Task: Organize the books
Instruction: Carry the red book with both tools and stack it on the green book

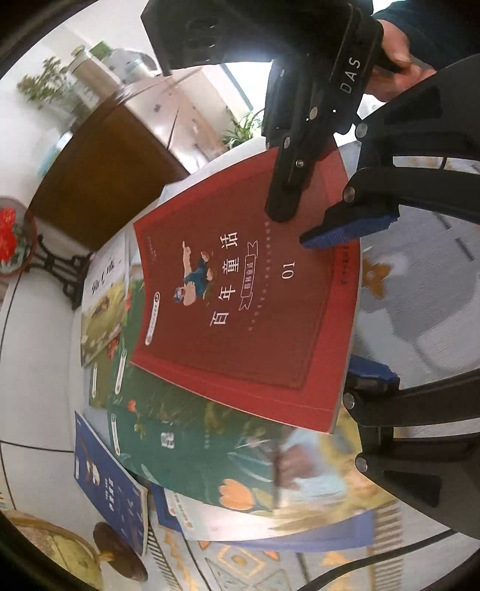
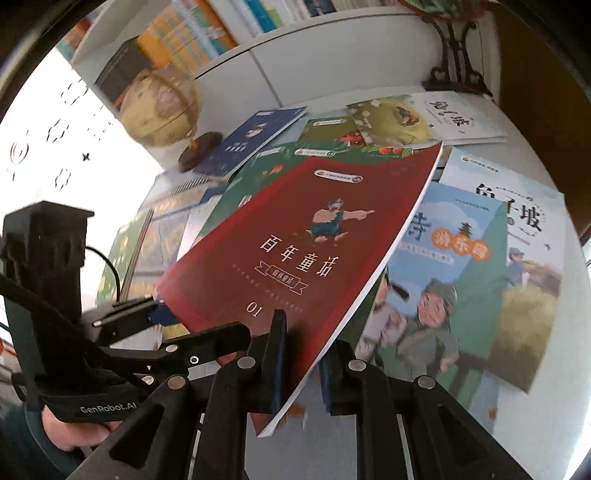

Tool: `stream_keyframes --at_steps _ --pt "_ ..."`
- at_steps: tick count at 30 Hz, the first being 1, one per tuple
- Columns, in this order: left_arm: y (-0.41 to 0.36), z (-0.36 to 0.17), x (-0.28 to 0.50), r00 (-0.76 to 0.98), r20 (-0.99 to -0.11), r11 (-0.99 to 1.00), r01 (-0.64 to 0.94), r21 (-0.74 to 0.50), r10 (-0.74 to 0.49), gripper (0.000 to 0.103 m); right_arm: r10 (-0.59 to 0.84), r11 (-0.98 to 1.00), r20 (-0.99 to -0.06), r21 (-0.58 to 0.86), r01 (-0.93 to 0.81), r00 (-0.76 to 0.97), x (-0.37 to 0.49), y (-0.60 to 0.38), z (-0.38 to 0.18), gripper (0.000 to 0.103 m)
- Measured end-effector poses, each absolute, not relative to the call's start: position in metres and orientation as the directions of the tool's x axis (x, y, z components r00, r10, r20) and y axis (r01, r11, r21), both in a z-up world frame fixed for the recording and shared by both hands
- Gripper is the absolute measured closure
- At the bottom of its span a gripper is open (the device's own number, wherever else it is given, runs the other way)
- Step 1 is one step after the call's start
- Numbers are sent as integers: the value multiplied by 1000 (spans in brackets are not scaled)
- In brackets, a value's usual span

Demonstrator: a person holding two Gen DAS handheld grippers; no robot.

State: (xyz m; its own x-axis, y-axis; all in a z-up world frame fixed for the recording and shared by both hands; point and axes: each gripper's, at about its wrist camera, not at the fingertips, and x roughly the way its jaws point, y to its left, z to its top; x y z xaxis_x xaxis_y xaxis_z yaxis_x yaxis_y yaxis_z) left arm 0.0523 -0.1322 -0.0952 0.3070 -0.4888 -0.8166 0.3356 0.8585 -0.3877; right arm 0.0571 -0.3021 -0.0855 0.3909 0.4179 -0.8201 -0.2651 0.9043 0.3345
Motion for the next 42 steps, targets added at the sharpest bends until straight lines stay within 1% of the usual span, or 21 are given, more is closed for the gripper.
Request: stream_keyframes --at_steps 4,8,12,18,23,32,39,42 --pt "-138 -82 19 337 -805 859 348 -375 -488 52 396 905 -827 279 -322 398 26 -298 -75 88" --pt "-134 -68 -14 374 -781 859 333 -390 -500 52 384 900 -827 237 -366 411 -8 -293 -64 88" --pt "-123 -52 -44 425 -764 871 315 -377 -485 52 403 885 -813 228 -406 421 -32 -284 -52 87" --pt "-78 -27 -82 521 -735 900 223 -375 -435 52 455 836 -782 211 -506 426 -58 -242 -29 86" --pt "-21 -10 -98 589 -712 913 124 -388 -382 52 503 784 -764 209 -584 403 -67 -190 -15 86" --pt "106 -3 -84 658 -712 940 -22 -342 -244 52 598 674 -740 258 -692 307 -33 -60 -12 86" --pt "204 -25 -47 656 -734 934 -124 -336 -177 52 642 617 -738 337 -711 207 20 53 -34 85" --pt "229 -35 -35 643 -748 930 -151 -334 -165 52 650 610 -740 374 -699 171 42 85 -48 85"
